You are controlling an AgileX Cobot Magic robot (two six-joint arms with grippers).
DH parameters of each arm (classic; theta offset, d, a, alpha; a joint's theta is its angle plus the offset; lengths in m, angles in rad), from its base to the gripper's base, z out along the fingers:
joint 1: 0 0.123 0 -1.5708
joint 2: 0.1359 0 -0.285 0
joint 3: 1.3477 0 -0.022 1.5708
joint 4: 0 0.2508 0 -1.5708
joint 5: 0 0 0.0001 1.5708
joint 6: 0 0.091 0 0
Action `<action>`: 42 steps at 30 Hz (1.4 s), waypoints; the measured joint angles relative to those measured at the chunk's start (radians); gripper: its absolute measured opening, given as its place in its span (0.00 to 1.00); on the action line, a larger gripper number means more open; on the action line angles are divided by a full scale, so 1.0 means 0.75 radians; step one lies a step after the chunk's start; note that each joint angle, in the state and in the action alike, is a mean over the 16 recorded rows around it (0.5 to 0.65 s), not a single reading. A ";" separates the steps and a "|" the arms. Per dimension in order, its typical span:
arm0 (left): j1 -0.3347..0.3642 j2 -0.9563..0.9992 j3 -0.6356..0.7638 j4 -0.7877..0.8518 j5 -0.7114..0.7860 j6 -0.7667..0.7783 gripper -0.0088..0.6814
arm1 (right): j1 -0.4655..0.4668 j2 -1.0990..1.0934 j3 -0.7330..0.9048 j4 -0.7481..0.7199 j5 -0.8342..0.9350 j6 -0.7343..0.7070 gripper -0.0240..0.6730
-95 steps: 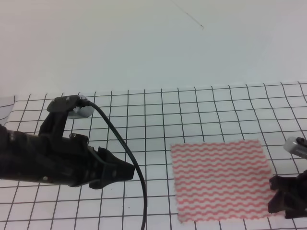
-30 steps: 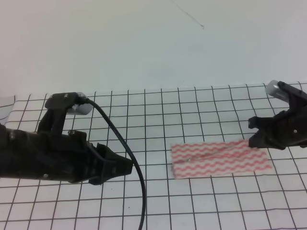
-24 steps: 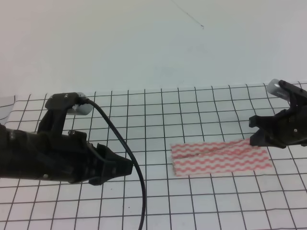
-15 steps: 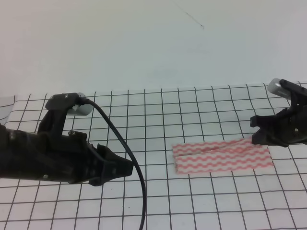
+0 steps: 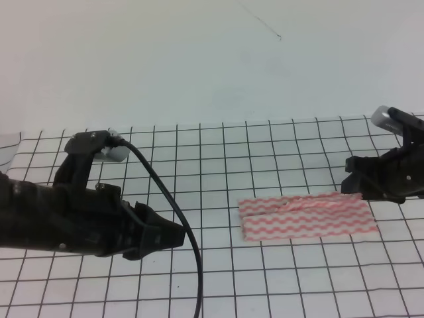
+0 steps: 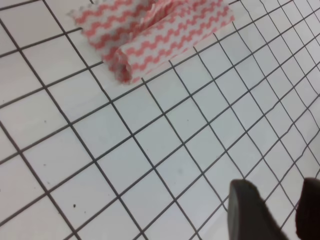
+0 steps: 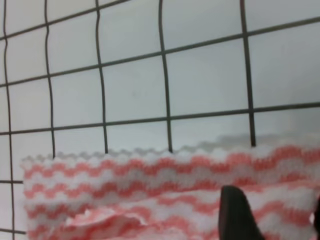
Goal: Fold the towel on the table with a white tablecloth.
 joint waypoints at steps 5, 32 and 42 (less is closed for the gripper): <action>0.000 0.000 0.000 0.001 0.001 0.001 0.31 | 0.000 -0.031 0.000 0.004 -0.049 -0.023 0.51; 0.000 -0.002 0.000 0.013 0.003 -0.002 0.31 | 0.000 -0.012 0.000 -0.035 0.229 -0.412 0.04; 0.000 -0.002 0.000 0.013 0.003 -0.003 0.31 | 0.000 0.036 -0.001 -0.088 0.249 -0.408 0.04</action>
